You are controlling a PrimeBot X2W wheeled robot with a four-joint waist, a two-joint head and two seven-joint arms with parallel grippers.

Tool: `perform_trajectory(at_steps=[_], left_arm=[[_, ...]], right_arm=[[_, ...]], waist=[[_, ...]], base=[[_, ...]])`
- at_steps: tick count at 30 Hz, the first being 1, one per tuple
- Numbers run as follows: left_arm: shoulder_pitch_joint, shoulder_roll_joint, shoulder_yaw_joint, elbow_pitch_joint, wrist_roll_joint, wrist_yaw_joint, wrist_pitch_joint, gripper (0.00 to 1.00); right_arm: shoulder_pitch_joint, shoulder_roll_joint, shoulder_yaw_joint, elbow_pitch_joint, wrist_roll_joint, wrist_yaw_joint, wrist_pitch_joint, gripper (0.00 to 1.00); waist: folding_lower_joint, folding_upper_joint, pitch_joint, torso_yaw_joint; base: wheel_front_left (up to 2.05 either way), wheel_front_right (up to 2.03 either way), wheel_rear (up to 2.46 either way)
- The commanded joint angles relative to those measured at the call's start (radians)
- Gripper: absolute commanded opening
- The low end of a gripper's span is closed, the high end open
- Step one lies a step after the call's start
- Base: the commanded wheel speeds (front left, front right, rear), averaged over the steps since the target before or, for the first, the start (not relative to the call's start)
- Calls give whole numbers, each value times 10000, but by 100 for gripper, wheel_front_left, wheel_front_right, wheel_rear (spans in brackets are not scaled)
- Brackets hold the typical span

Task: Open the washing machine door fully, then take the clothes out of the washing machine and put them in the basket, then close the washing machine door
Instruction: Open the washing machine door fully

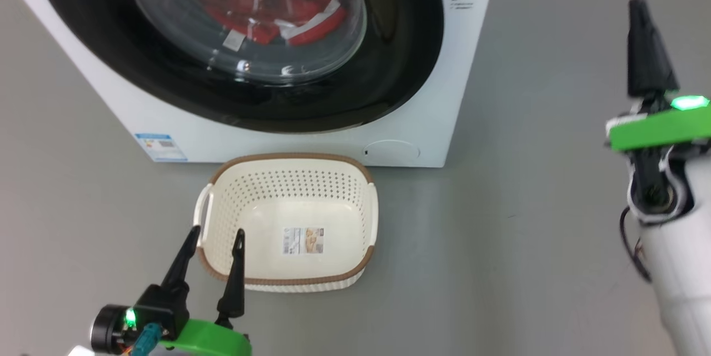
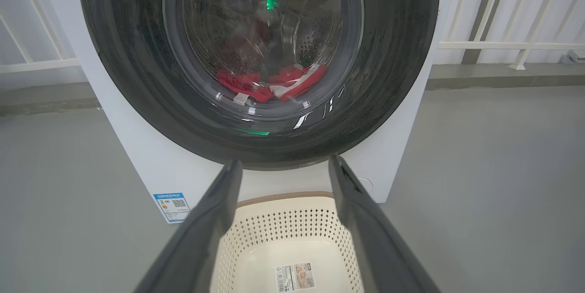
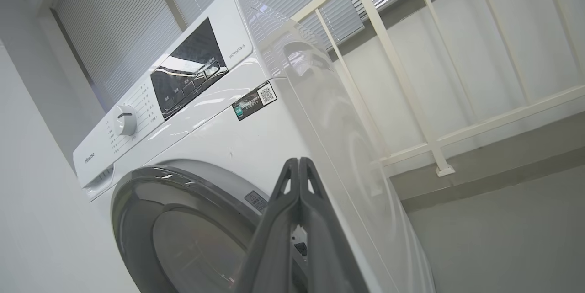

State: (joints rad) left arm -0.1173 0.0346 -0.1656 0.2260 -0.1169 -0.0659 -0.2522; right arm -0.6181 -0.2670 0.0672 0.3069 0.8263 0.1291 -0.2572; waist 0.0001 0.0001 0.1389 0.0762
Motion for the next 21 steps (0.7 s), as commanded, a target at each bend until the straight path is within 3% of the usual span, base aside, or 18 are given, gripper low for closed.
perform_trajectory(at_steps=[1, 7, 11, 21], left_arm=[[-376, 157, 236, -294, -118, 156, -95, 100], [-657, 157, -243, -439, -458, 386, -95, 100], [-888, 157, -518, -498, -628, 458, -95, 100], [-1257, 157, -1031, -536, -994, 627, -95, 100]], right_arm=[[-411, -134, 295, -118, 183, 16, -45, 0], [-1837, -673, 1083, 700, 1477, 16, -45, 0], [-2614, -1109, 1978, 1047, 3162, 16, 265, 0], [-3908, -2104, 2709, 1803, 7123, 16, 3494, 0]], waist=[[0, -1, 401, 414], [0, -1, 931, 921], [0, -1, 1252, 1237], [0, -1, 1811, 1853]], base=[[0, 0, 0], [0, 0, 0], [0, 0, 0], [0, 0, 0]])
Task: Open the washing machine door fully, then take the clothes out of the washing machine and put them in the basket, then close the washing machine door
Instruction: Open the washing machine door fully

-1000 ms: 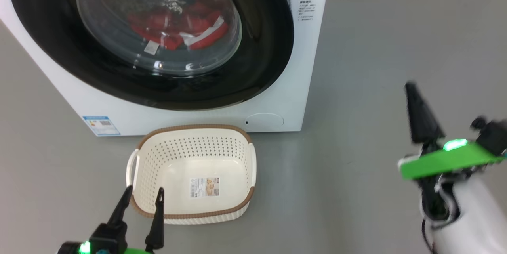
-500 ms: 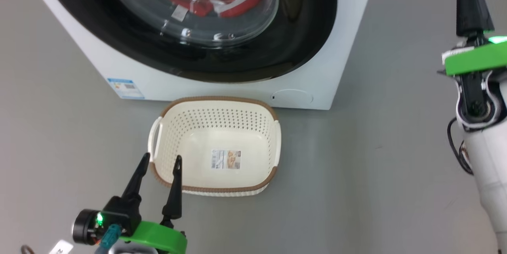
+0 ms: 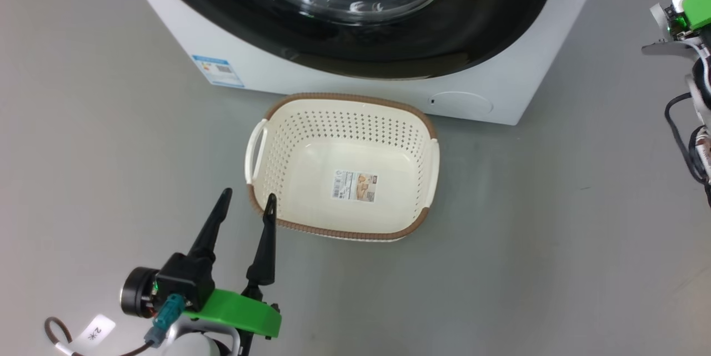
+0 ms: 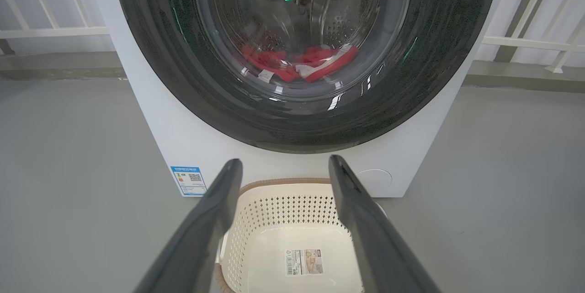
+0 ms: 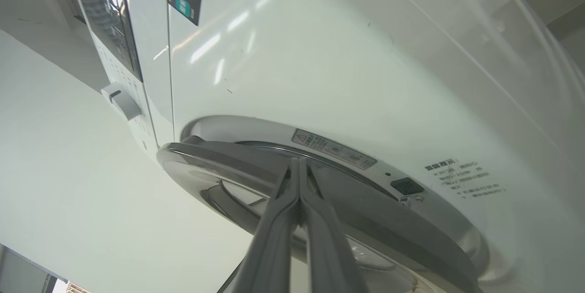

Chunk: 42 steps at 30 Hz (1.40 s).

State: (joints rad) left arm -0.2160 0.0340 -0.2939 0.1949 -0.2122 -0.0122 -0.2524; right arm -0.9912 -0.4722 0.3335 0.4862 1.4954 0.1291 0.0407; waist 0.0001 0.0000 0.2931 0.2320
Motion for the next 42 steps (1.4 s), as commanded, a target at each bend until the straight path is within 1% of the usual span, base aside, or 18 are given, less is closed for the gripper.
perform_trajectory(at_steps=[1, 2, 5, 11, 15, 17, 23, 32, 39, 42], left_arm=[[-280, 162, 223, -208, -55, 95, -93, 100], [-280, 162, 223, -208, -55, 95, -93, 100], [-333, 162, 140, -194, -83, 81, -93, 100], [-459, 162, -35, -236, -135, 68, -93, 100], [-534, 162, -171, -181, -185, 27, -93, 100], [-612, 162, -265, -194, -205, 1, -93, 100], [-714, 162, -416, -169, -285, 11, -93, 100], [-856, 162, -557, -140, -377, 21, -93, 100], [-863, 162, -550, -54, -415, 103, -93, 100], [-834, 162, -500, 15, -386, 113, -93, 100]], right_arm=[[-295, -96, 34, 190, 701, 16, 943, 0], [-295, -96, 34, 190, 701, 16, 943, 0], [-676, -119, -118, 753, 1356, 16, 1934, 0], [-1427, -82, -521, 1610, 2117, 16, 3271, 0], [-1849, -45, -631, 2491, 2491, 16, 4190, 0], [-2264, -77, -474, 3156, 2381, 16, 4634, 0], [-2923, 53, -437, 3968, 2275, 16, 4914, 0], [-3522, 360, -341, 4679, 2215, 16, 5440, 0], [-3358, 559, -186, 4596, 2178, 16, 6158, 0], [-3048, 642, -94, 4192, 2096, 16, 6399, 0]], waist=[[0, 0, 304, 336], [0, 0, 304, 336], [0, 0, 437, 439], [0, 0, 696, 617], [-1, 0, 836, 720], [-1, 0, 952, 807], [-1, 0, 1118, 942], [-1, 0, 1286, 1049], [-1, 0, 1106, 1002], [-1, 0, 951, 921]], base=[[0, 0, 0], [0, 0, 0], [0, 0, 0], [0, 0, 0], [0, 0, 0], [0, 0, 0], [0, 0, 0], [0, 0, 0], [0, 0, 0], [0, 0, 0]])
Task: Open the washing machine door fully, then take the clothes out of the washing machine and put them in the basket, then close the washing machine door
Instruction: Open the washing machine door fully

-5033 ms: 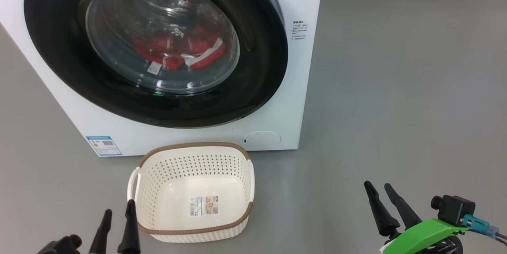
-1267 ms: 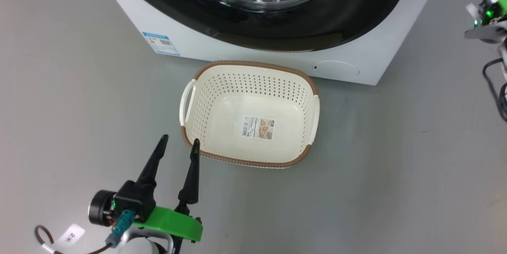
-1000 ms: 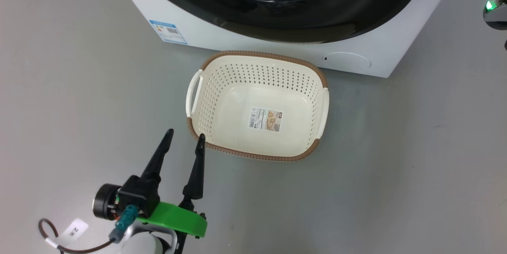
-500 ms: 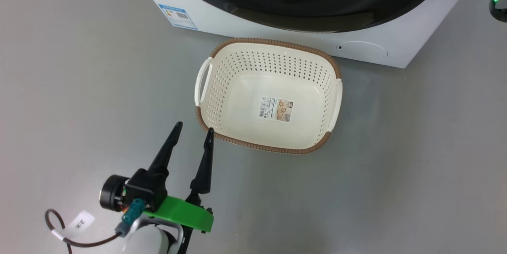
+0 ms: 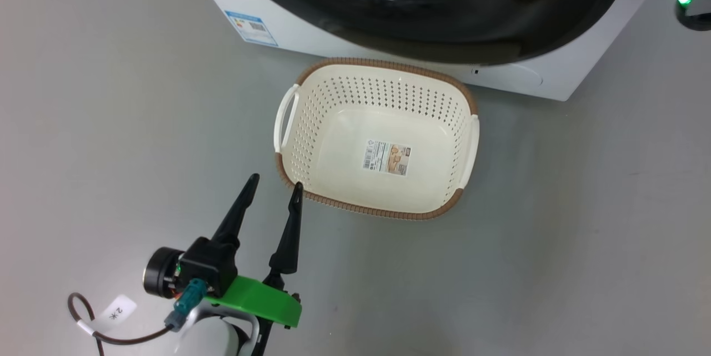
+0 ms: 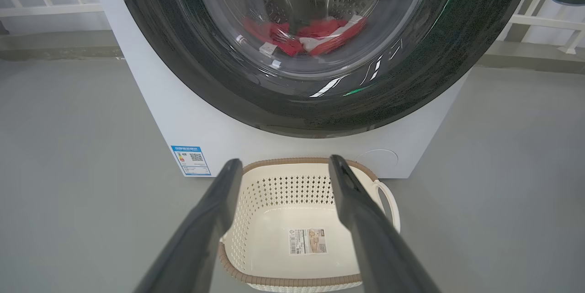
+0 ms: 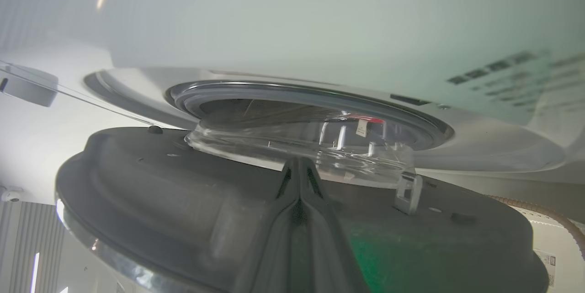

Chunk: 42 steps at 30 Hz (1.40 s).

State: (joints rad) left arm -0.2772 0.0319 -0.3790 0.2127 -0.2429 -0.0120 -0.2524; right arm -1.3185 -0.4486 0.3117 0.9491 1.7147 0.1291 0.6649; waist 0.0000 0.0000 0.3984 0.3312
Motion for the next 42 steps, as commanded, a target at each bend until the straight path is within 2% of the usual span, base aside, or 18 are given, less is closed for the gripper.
perform_trajectory(at_steps=[1, 23, 30, 42], left_arm=[[-200, 183, 366, -151, -65, 109, -93, 100], [437, 183, 537, 69, 207, -81, -93, 100], [708, 183, 725, 51, 294, -109, -93, 100], [1010, 183, 822, 64, 278, -80, -93, 100]], right_arm=[[357, 436, 128, -578, -101, 16, 218, 0], [3488, 839, 804, -3432, -650, 16, 1495, 0], [4488, 1174, 919, -4605, -729, 16, 1742, 0], [5597, 1790, 1188, -5819, -925, 16, 1920, 0]], waist=[[0, 0, -160, -103], [0, 0, -1317, -419], [0, 0, -1639, -313], [0, 0, -2026, -20]], base=[[0, 0, 0], [0, 0, 0], [0, 0, 0], [0, 0, 0]])
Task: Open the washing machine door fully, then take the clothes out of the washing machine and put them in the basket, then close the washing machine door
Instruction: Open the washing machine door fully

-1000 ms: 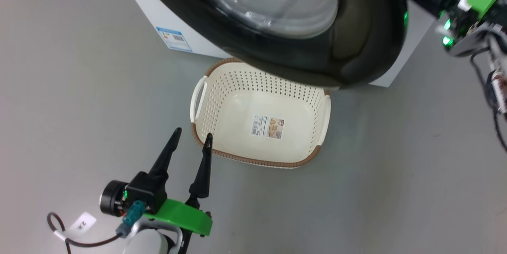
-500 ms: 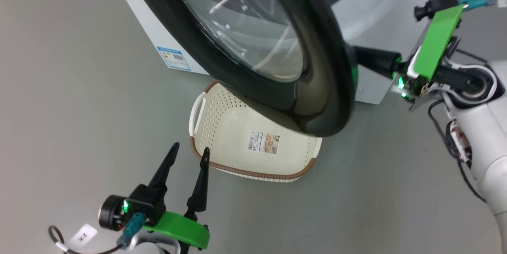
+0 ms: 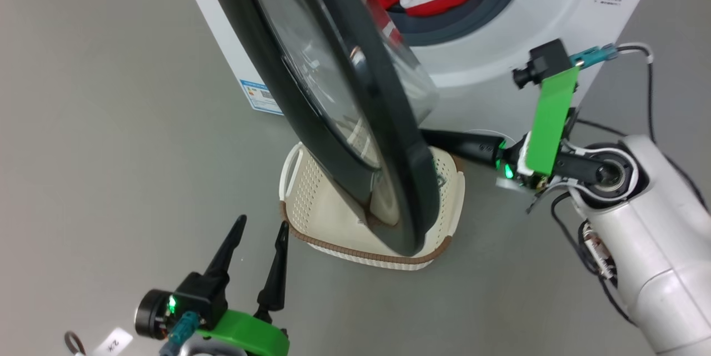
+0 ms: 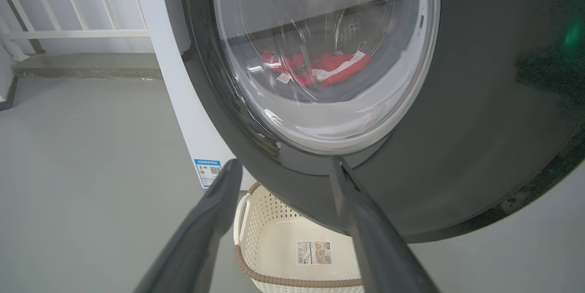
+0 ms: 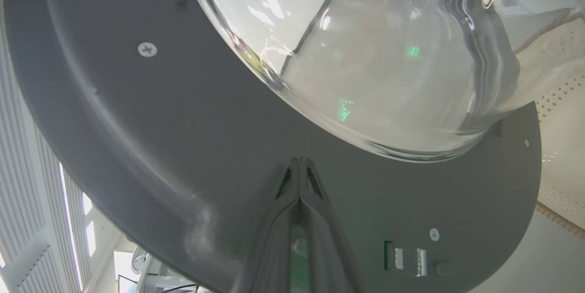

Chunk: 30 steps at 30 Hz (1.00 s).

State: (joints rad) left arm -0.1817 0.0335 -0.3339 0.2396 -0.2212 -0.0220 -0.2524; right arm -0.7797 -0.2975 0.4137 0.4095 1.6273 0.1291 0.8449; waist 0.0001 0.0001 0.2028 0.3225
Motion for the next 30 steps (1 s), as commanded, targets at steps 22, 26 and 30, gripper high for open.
perform_trajectory(at_steps=[22, 26, 30], left_arm=[[387, 168, 752, -62, 142, 87, -93, 100], [437, 168, 887, -30, 152, 121, -93, 100], [496, 168, 1007, -3, 170, 131, -94, 100]], right_arm=[[1069, 1341, 525, -909, -320, 16, 261, 0], [1193, 1569, 578, -897, -372, 16, 217, 0], [1187, 1721, 586, -890, -381, 16, 206, 0]], waist=[[-1, -1, -523, 776], [-1, -1, -592, 973], [-1, -1, -598, 1109]], base=[[0, 0, 0], [0, 0, 0], [0, 0, 0]])
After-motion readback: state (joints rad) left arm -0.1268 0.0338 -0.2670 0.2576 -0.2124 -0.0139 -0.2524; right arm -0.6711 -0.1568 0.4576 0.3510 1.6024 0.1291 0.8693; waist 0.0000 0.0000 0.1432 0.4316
